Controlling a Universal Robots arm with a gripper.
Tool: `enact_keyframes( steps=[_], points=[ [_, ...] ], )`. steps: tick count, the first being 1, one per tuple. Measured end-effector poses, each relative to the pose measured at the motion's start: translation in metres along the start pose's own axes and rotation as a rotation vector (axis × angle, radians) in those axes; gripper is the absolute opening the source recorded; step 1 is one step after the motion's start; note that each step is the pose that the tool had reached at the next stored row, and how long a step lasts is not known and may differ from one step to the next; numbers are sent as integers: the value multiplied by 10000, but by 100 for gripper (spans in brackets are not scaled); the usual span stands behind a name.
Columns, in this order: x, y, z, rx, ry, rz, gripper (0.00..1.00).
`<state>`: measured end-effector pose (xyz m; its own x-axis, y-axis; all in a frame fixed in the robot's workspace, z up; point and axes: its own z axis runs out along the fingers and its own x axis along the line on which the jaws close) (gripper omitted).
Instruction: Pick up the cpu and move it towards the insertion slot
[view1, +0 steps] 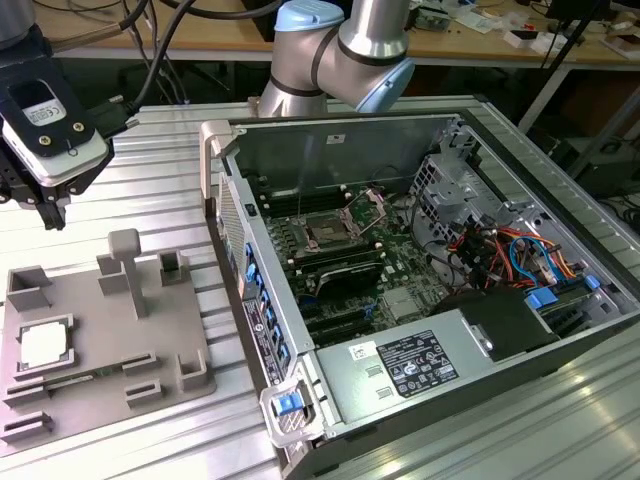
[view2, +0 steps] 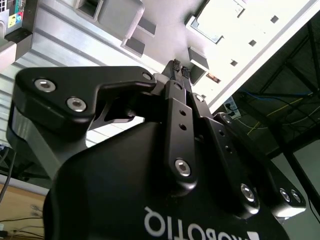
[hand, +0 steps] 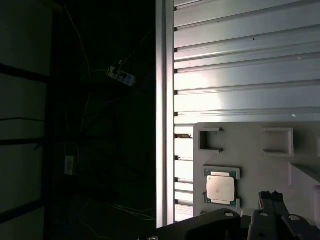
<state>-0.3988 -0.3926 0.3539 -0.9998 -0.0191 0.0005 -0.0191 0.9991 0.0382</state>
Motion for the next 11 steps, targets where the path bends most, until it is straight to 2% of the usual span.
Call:
enact_keyframes(
  steps=[6, 11],
  points=[
    [1, 0, 0, 0, 0, 0, 11],
    [56, -14, -1, 0, 1, -4, 11]
  ],
)
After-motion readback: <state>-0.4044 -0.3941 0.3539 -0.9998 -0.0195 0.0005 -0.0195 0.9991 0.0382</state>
